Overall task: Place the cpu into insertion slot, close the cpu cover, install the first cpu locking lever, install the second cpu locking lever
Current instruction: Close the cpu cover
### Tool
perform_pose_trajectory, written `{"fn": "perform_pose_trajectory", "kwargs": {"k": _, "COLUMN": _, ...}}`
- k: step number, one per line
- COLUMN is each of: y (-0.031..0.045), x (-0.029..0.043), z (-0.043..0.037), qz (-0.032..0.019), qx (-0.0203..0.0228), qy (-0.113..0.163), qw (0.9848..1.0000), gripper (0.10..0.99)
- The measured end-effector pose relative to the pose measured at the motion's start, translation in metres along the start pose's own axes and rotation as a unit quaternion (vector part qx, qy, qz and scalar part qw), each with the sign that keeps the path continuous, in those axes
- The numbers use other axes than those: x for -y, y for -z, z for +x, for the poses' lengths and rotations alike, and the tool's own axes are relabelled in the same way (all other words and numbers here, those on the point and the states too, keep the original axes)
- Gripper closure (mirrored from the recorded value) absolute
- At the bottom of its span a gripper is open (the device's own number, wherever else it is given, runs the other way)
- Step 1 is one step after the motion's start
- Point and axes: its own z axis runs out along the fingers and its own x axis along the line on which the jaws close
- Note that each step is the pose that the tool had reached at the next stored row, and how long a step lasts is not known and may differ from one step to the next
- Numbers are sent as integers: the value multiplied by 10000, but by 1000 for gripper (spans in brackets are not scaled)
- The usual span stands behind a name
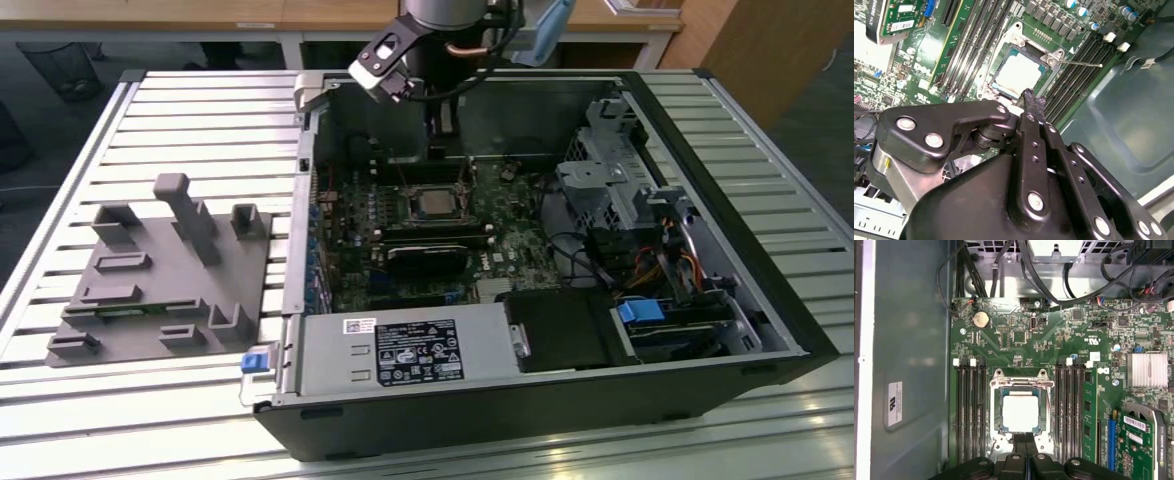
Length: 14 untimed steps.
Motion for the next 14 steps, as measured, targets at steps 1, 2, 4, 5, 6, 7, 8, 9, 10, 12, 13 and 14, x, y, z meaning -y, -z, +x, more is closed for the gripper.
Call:
{"fn": "perform_pose_trajectory", "kwargs": {"k": 1, "y": 15, "x": -1, "z": 0, "qz": 9, "qx": 0, "qy": 1, "qw": 10000, "gripper": 980}}
{"fn": "perform_pose_trajectory", "kwargs": {"k": 2, "y": 34, "x": -2, "z": 0, "qz": 21, "qx": 0, "qy": 1, "qw": 10000, "gripper": 980}}
{"fn": "perform_pose_trajectory", "kwargs": {"k": 4, "y": 74, "x": -3, "z": 1, "qz": 43, "qx": 0, "qy": 0, "qw": 10000, "gripper": 980}}
{"fn": "perform_pose_trajectory", "kwargs": {"k": 5, "y": 91, "x": -3, "z": 1, "qz": 49, "qx": 0, "qy": -1, "qw": 10000, "gripper": 980}}
{"fn": "perform_pose_trajectory", "kwargs": {"k": 6, "y": 104, "x": -3, "z": 1, "qz": 53, "qx": 1, "qy": -1, "qw": 10000, "gripper": 980}}
{"fn": "perform_pose_trajectory", "kwargs": {"k": 7, "y": 111, "x": -4, "z": -2, "qz": 55, "qx": 0, "qy": -1, "qw": 10000, "gripper": 980}}
{"fn": "perform_pose_trajectory", "kwargs": {"k": 8, "y": 111, "x": -4, "z": -8, "qz": 56, "qx": -6, "qy": 0, "qw": 10000, "gripper": 980}}
{"fn": "perform_pose_trajectory", "kwargs": {"k": 9, "y": 112, "x": -4, "z": -19, "qz": 56, "qx": -25, "qy": -1, "qw": 10000, "gripper": 980}}
{"fn": "perform_pose_trajectory", "kwargs": {"k": 10, "y": 112, "x": -4, "z": -32, "qz": 56, "qx": -36, "qy": -1, "qw": 10000, "gripper": 980}}
{"fn": "perform_pose_trajectory", "kwargs": {"k": 12, "y": 111, "x": -4, "z": -74, "qz": 57, "qx": -43, "qy": -1, "qw": 10000, "gripper": 980}}
{"fn": "perform_pose_trajectory", "kwargs": {"k": 13, "y": 109, "x": -5, "z": -102, "qz": 56, "qx": -49, "qy": -2, "qw": 10000, "gripper": 980}}
{"fn": "perform_pose_trajectory", "kwargs": {"k": 14, "y": 108, "x": -5, "z": -125, "qz": 56, "qx": -54, "qy": -2, "qw": 10000, "gripper": 980}}
